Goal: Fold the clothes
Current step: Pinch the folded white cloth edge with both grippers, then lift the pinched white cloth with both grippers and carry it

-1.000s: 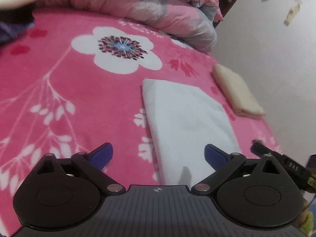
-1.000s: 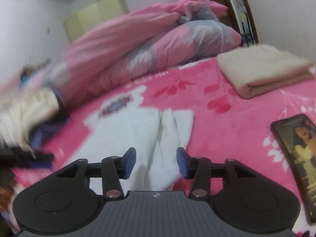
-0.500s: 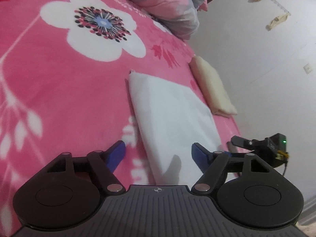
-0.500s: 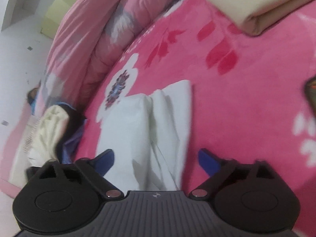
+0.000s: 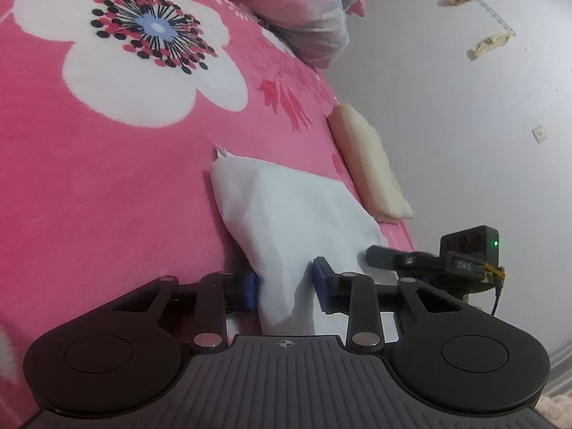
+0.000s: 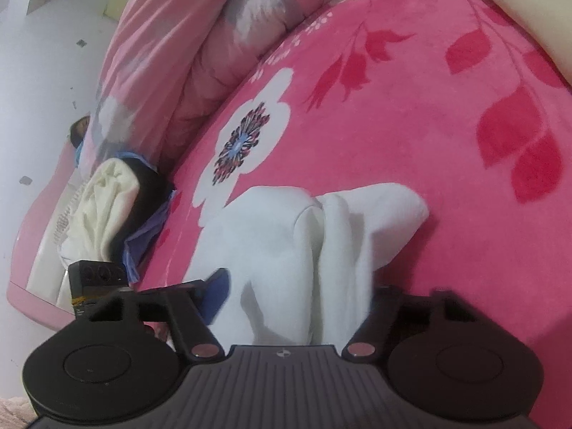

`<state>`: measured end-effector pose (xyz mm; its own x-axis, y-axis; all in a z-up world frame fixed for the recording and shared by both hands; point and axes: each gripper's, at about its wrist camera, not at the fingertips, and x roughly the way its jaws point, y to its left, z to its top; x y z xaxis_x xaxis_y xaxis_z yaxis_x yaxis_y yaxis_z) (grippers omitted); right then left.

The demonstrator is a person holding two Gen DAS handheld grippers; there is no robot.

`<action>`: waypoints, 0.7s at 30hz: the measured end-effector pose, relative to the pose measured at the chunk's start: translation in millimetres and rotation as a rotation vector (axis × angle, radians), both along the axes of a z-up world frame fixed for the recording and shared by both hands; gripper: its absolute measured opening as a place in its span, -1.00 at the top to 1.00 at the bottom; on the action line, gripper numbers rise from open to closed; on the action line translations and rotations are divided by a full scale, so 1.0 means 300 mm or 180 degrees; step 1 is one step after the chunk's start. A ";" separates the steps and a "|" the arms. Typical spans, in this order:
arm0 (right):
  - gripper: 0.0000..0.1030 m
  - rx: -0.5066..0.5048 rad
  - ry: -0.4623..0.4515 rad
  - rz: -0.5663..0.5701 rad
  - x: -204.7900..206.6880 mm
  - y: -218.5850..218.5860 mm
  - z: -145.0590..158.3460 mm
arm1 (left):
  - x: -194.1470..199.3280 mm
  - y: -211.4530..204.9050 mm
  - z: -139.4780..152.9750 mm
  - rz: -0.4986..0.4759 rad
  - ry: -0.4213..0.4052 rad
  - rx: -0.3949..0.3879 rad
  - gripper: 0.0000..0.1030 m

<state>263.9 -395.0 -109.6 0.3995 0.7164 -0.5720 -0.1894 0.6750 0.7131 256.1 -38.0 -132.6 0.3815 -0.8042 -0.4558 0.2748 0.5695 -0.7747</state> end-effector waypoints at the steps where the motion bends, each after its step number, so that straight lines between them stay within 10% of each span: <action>1: 0.04 -0.0021 -0.0003 -0.0005 0.004 0.001 -0.002 | -0.003 -0.005 0.004 0.0024 -0.0019 0.0021 0.48; 5: 0.76 -0.0085 -0.0066 -0.0062 -0.004 0.005 0.003 | -0.038 -0.049 0.051 0.0126 -0.0274 0.0297 0.70; 21: 0.87 -0.0786 -0.1749 -0.0344 -0.314 -0.050 0.515 | -0.241 -0.292 0.569 0.0141 -0.1526 0.0408 0.83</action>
<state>169.7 -410.0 45.1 0.7462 0.5279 -0.4055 -0.4064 0.8438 0.3506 183.8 -125.7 38.1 0.6049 -0.7314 -0.3149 0.5565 0.6711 -0.4899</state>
